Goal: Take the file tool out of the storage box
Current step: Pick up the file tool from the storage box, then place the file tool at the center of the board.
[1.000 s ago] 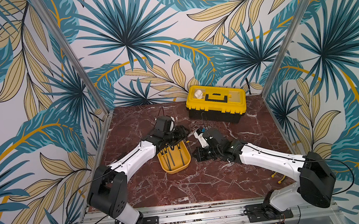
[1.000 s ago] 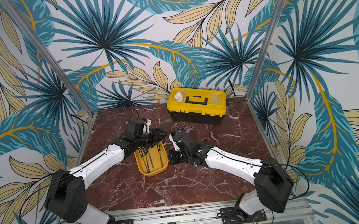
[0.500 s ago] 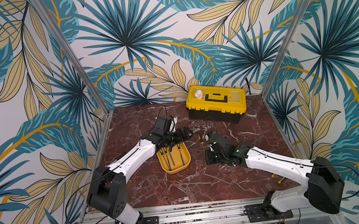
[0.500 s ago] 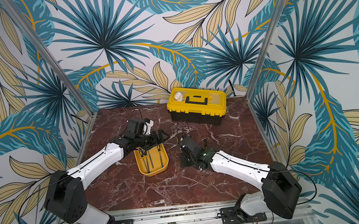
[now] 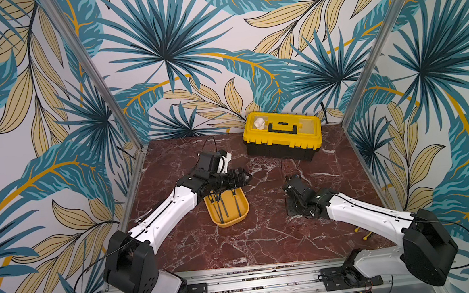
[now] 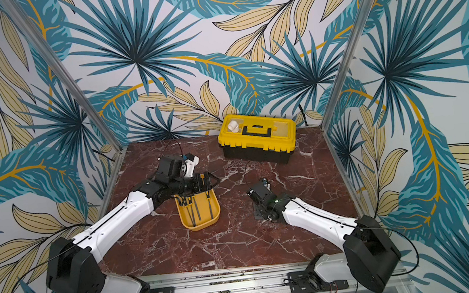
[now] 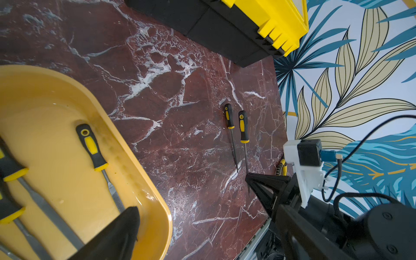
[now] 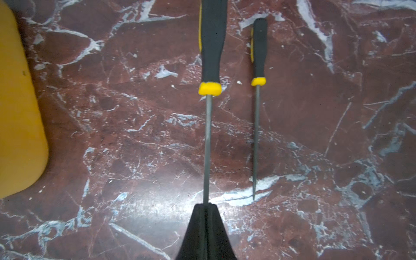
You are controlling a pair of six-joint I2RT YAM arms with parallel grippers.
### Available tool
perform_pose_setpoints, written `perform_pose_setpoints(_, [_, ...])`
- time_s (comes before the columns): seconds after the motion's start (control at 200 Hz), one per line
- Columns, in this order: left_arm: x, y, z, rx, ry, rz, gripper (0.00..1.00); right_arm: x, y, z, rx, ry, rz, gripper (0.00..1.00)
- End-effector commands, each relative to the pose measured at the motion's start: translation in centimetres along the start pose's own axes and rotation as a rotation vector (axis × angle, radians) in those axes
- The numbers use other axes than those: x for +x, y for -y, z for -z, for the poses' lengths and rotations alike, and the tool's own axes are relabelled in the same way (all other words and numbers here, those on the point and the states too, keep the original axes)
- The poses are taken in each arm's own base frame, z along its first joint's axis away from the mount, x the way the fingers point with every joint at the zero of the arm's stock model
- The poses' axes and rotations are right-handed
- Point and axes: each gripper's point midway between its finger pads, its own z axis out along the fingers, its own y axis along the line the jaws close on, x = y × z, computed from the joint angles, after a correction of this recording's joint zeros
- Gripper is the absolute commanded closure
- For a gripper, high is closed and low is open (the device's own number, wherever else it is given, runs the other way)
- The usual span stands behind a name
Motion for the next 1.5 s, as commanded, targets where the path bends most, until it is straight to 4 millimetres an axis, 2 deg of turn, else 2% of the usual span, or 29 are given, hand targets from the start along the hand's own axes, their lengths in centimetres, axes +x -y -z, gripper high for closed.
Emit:
perform_pose_setpoints(0.0, [0.6, 0.1, 0.4, 0.0, -0.006, -0.021, 0.0, 1.2, 2.0, -1.0, 0.07, -0.048, 0.027, 1.0])
perform_pose_setpoints(0.205, [1.0, 0.1, -0.3, 0.017, -0.007, -0.005, 0.0, 0.7, 2.8, -1.9, 0.073, -0.074, 0.026, 1.0])
perform_pose_setpoints(0.591, [1.4, -0.1, -0.4, -0.008, -0.013, -0.012, 0.0, 0.0, 2.2, -3.9, 0.057, -0.114, 0.054, 1.0])
perform_pose_setpoints(1.492, [1.8, -0.9, -0.9, -0.033, -0.025, -0.004, 0.0, -0.3, 1.8, -6.1, 0.068, -0.16, 0.082, 1.0])
